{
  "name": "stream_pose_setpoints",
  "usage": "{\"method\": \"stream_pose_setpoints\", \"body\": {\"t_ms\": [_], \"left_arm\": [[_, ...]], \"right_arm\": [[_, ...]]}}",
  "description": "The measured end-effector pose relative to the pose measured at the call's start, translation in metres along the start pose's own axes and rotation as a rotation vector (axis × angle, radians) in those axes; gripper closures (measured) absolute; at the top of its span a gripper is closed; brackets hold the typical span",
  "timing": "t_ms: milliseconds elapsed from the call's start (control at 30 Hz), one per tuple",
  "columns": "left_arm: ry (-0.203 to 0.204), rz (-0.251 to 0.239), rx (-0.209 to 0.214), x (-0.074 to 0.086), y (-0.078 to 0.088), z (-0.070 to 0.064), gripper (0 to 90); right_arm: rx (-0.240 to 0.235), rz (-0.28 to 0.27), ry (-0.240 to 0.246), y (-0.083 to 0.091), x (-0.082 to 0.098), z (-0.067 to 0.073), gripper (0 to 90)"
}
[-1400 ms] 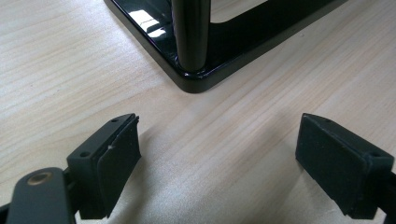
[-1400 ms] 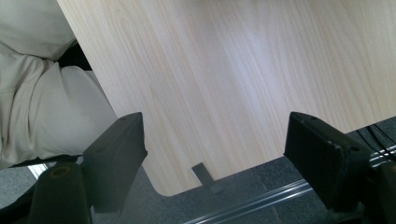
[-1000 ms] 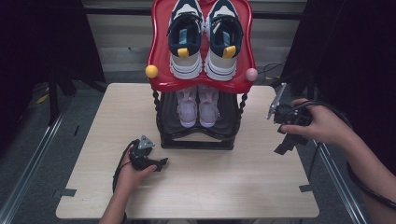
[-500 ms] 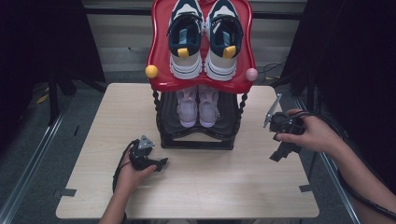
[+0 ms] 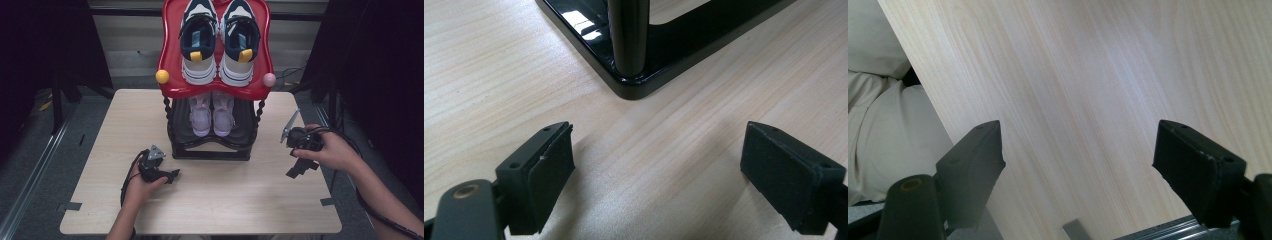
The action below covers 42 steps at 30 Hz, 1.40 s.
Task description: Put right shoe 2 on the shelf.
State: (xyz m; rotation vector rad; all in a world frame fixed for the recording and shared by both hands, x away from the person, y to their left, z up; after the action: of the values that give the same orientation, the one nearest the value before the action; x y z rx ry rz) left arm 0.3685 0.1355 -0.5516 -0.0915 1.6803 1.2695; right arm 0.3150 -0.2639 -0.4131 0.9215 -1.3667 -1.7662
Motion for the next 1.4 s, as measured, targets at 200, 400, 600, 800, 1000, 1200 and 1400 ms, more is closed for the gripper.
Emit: {"method": "stream_pose_setpoints", "body": {"t_ms": [200,400,600,800,1000,1200,1400], "left_arm": [[0.000,0.000,0.000,0.000,0.000,0.000,13.3],[0.000,0.000,0.000,0.000,0.000,0.000,13.3],[-0.006,0.004,0.000,0.000,0.000,0.000,13.3],[-0.007,0.004,0.000,0.000,0.000,0.000,13.3],[-0.006,0.004,0.000,0.000,0.000,0.000,13.3],[-0.006,0.004,0.000,0.000,0.000,0.000,13.3],[-0.007,0.004,0.000,0.000,0.000,0.000,13.3]], "right_arm": [[0.005,0.001,0.009,-0.009,0.003,-0.003,18.9],[-0.014,-0.008,-0.006,-0.020,0.004,-0.003,18.8],[-0.002,-0.032,-0.011,-0.031,0.005,-0.005,18.6],[-0.013,-0.056,-0.026,-0.044,0.007,-0.007,18.7],[0.008,-0.094,-0.044,-0.056,0.009,-0.011,18.4],[0.008,-0.155,-0.073,-0.067,0.012,-0.015,17.8],[0.003,-0.191,-0.099,-0.076,0.016,-0.019,17.0]]}}
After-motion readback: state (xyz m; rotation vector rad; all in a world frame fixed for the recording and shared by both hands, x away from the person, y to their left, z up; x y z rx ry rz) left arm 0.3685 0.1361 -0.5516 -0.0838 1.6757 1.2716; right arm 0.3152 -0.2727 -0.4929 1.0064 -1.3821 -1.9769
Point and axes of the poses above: each handheld gripper's, and its own axes: y roughly backward along the jaws, x roughly out of its underside, z roughly to its left, the point moved 6 cm from there along -y, roughly forward along the jaws, and after that the axes turned 5 degrees about -x, right-handed, at the moved point
